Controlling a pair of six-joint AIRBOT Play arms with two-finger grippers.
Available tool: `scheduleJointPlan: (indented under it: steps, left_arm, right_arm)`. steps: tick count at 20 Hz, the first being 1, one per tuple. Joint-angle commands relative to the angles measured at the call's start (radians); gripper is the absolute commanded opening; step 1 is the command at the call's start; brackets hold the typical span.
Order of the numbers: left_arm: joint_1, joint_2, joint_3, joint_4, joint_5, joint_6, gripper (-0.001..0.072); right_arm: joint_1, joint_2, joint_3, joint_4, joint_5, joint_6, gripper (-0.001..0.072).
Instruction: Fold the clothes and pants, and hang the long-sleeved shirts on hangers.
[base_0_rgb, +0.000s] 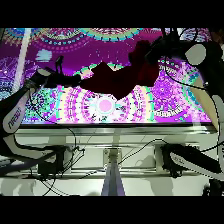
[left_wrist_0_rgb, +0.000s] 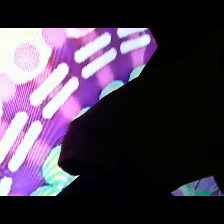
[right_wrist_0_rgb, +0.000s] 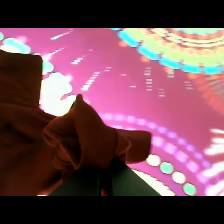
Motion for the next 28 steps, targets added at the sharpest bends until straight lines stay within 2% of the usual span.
scheduleJointPlan:
  steps: [1, 3, 6, 11, 16, 19, 22, 24, 26, 28]
  left_arm:
    - [0.058, 0.062, 0.163, -0.007, 0.034, 0.001, 0.0009]
    - [0.121, 0.128, 0.292, -0.007, 0.034, 0.001, 0.0008]
    - [0.206, 0.254, 0.424, -0.007, 0.034, 0.001, 0.0008]
    - [0.318, 0.534, 0.456, 0.018, 0.090, 0.002, 0.0009]
    - [0.381, 0.796, 0.455, 0.177, 0.184, 0.001, 0.0009]
    - [0.385, 0.882, 0.453, 0.302, 0.183, -0.009, 0.0008]
    - [0.384, 0.830, 0.434, 0.333, -0.019, -0.099, 0.0008]
    - [0.356, 0.721, 0.396, 0.323, -0.178, -0.101, 0.0008]
    - [0.293, 0.573, 0.347, 0.323, -0.285, -0.079, 0.0009]
    - [0.200, 0.402, 0.301, 0.323, -0.316, -0.039, 0.0008]
  right_arm:
    - [-0.052, 0.017, 0.021, -0.072, -0.050, 0.082, 0.0012]
    - [-0.111, 0.032, 0.048, -0.071, -0.058, 0.097, 0.0012]
    - [-0.204, 0.066, 0.090, -0.068, -0.056, 0.177, 0.0012]
    - [-0.267, 0.193, 0.137, -0.051, -0.052, 0.210, 0.0012]
    - [-0.267, 0.404, 0.138, 0.119, -0.017, 0.209, 0.0012]
    - [-0.267, 0.502, 0.137, 0.166, 0.077, 0.208, 0.0011]
    - [-0.267, 0.494, 0.100, 0.142, 0.324, 0.209, 0.0012]
    - [-0.267, 0.470, -0.004, 0.160, 0.406, 0.211, 0.0012]
    - [-0.267, 0.439, -0.142, 0.193, 0.397, 0.210, 0.0012]
    - [-0.267, 0.394, -0.282, 0.222, 0.357, 0.210, 0.0012]
